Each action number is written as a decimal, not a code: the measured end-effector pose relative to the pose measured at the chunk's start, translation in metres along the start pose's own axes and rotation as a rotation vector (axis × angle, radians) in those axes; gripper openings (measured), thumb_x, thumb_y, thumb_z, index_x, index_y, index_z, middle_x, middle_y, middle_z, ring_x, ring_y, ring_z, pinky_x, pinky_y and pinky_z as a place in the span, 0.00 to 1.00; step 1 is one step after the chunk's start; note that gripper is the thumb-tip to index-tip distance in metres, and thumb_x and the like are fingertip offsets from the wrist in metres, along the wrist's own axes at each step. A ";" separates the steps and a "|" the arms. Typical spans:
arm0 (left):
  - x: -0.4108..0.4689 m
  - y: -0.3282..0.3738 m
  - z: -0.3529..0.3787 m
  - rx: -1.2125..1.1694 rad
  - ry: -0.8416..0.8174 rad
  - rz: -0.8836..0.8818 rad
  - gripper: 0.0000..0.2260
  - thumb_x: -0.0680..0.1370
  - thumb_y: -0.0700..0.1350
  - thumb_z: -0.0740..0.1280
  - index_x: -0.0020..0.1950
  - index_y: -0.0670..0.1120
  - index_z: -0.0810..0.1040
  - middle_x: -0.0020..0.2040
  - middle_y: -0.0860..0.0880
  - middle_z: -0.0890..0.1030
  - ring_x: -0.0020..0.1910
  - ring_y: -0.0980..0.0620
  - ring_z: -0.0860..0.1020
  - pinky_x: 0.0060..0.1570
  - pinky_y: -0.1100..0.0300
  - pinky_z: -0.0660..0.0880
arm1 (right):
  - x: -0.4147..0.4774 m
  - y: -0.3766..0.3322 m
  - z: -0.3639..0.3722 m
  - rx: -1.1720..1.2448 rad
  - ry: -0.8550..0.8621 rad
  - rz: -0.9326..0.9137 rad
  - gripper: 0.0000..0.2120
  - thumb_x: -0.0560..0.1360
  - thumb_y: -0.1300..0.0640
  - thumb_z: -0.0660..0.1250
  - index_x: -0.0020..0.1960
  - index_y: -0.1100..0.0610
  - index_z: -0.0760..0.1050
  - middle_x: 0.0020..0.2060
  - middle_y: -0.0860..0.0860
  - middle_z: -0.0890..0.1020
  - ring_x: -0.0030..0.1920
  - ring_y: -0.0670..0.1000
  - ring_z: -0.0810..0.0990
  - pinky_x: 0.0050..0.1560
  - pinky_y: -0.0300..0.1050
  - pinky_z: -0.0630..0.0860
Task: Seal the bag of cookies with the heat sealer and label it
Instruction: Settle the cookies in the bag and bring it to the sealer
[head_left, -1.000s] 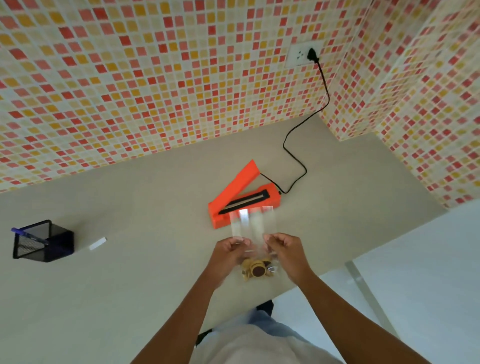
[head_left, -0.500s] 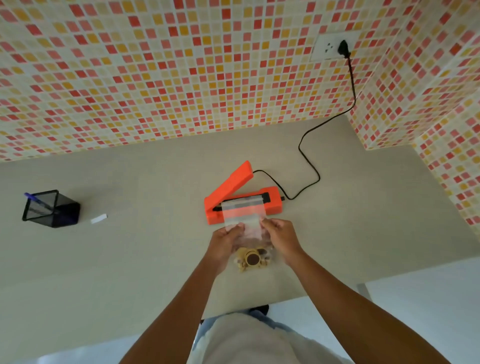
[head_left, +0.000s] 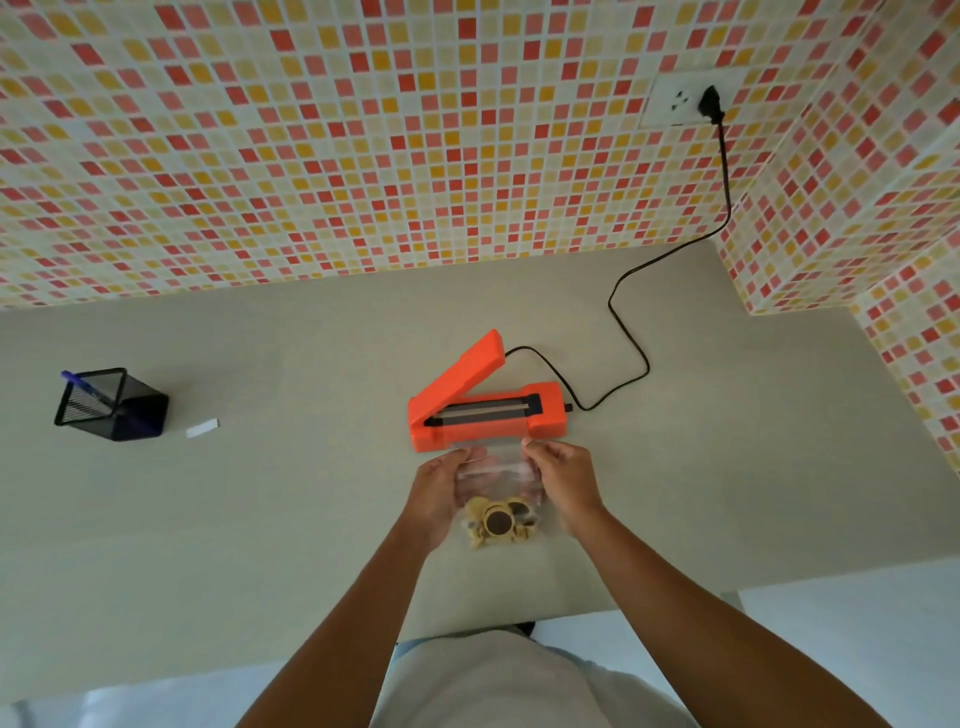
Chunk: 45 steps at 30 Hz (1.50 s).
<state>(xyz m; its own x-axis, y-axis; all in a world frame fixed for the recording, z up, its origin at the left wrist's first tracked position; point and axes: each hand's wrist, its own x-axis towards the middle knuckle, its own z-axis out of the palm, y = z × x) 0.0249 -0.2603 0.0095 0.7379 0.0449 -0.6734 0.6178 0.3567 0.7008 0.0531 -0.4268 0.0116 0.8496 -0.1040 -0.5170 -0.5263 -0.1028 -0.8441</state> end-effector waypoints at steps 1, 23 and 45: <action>0.000 0.000 0.000 0.005 0.007 -0.001 0.14 0.83 0.44 0.58 0.59 0.38 0.79 0.53 0.41 0.85 0.48 0.44 0.85 0.47 0.53 0.79 | 0.000 0.001 -0.001 0.005 -0.002 0.009 0.15 0.76 0.56 0.71 0.32 0.60 0.78 0.24 0.51 0.76 0.22 0.49 0.75 0.24 0.38 0.72; -0.004 0.007 0.004 0.006 0.050 -0.018 0.17 0.85 0.48 0.54 0.51 0.40 0.79 0.50 0.44 0.86 0.41 0.44 0.86 0.42 0.56 0.81 | 0.004 0.002 -0.002 0.023 -0.029 0.073 0.14 0.75 0.54 0.71 0.36 0.63 0.81 0.30 0.55 0.82 0.31 0.53 0.79 0.36 0.46 0.78; -0.009 0.012 0.007 -0.008 0.057 -0.059 0.17 0.85 0.48 0.54 0.55 0.39 0.79 0.51 0.43 0.86 0.43 0.43 0.86 0.41 0.55 0.81 | 0.004 0.003 -0.004 0.050 -0.026 0.138 0.13 0.76 0.53 0.71 0.42 0.64 0.82 0.32 0.55 0.83 0.33 0.56 0.82 0.42 0.56 0.83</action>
<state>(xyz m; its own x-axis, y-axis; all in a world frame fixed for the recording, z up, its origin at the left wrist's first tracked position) 0.0270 -0.2629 0.0257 0.6830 0.0767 -0.7264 0.6577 0.3679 0.6573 0.0552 -0.4317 0.0076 0.7700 -0.0879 -0.6319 -0.6366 -0.0395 -0.7702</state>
